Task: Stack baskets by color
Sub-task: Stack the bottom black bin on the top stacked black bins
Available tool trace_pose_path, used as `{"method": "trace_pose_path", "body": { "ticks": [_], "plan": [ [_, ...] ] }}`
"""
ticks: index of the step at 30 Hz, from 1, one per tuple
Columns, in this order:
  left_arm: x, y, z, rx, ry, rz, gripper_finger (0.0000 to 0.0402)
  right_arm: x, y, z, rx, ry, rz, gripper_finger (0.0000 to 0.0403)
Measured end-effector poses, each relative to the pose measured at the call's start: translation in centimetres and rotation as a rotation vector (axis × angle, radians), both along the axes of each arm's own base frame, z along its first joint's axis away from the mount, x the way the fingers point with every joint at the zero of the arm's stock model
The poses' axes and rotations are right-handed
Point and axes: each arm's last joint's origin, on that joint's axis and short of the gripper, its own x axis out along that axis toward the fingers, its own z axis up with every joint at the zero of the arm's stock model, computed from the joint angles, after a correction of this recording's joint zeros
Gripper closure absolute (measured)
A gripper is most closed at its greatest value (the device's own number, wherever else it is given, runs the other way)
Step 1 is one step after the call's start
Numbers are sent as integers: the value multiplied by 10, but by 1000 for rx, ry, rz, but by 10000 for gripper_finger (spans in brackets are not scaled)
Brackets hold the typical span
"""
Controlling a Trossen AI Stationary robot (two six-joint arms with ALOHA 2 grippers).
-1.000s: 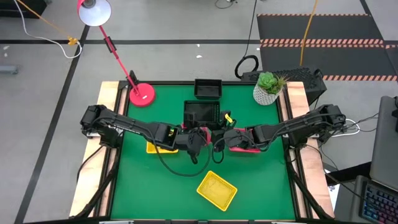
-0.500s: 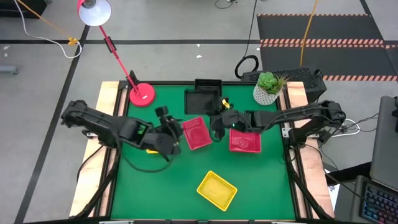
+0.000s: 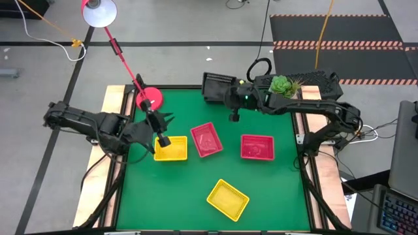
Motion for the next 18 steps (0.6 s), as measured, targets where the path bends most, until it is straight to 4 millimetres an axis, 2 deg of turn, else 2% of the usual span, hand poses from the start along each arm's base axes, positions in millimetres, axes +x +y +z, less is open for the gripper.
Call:
{"method": "trace_pose_path", "body": {
  "ticks": [6,10,18],
  "plan": [
    [-9,12,-10,-13,-78,-64,341,-5,-31,-11,57,-10,-8,399],
    [-7,17,-17,-19,-100,-117,341,-2,-48,-27,99,-10,8,399],
    [-3,24,-23,-34,-91,-122,341,8,-60,-60,112,63,16,399]
  ]
}}
